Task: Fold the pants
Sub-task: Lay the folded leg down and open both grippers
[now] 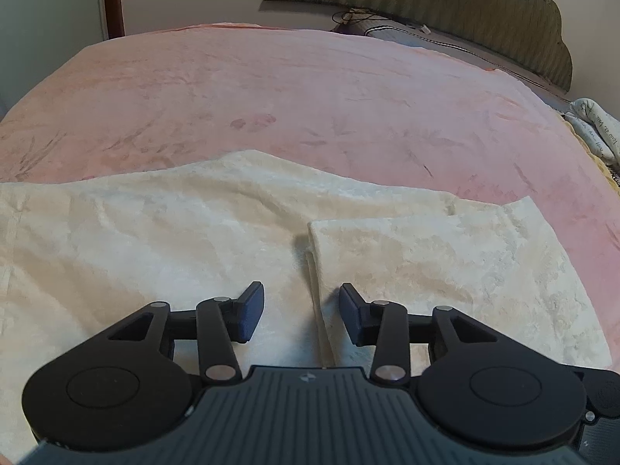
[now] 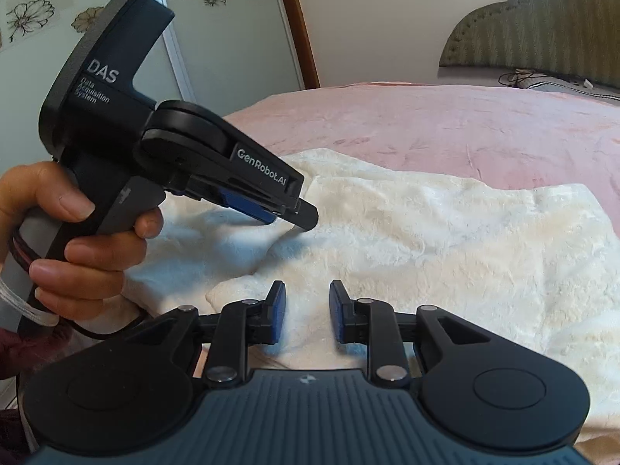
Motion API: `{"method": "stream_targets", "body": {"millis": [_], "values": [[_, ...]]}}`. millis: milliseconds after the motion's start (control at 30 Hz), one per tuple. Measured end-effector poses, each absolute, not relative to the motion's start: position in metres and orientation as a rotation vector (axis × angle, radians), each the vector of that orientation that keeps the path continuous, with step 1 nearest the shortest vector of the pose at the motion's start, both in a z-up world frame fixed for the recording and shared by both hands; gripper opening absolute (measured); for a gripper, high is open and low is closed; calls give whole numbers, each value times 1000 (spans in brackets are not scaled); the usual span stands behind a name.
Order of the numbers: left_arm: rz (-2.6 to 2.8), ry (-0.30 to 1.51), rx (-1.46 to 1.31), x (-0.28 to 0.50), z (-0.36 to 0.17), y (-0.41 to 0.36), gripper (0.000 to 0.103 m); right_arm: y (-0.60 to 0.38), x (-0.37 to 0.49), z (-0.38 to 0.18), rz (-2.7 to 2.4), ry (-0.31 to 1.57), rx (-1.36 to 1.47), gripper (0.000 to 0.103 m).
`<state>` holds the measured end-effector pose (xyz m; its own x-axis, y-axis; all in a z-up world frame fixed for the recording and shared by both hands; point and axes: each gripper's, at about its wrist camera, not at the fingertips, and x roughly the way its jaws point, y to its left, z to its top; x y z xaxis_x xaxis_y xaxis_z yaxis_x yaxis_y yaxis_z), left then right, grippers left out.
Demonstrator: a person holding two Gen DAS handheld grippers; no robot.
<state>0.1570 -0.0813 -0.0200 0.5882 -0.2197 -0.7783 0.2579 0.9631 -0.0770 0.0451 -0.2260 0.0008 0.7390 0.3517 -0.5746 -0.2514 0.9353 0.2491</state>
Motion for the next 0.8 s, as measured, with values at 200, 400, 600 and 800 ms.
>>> {"method": "stream_targets", "body": {"millis": [200, 400, 600, 800], "values": [[-248, 865, 108, 147, -17, -82, 53, -219, 47, 1, 306, 650, 108, 26], [-240, 855, 120, 144, -16, -78, 55, -216, 43, 8, 247, 599, 62, 26], [-237, 858, 121, 146, -19, -80, 58, -229, 54, 1, 229, 684, 75, 43], [-359, 943, -77, 165, -24, -65, 61, -221, 48, 5, 225, 627, 29, 48]]}}
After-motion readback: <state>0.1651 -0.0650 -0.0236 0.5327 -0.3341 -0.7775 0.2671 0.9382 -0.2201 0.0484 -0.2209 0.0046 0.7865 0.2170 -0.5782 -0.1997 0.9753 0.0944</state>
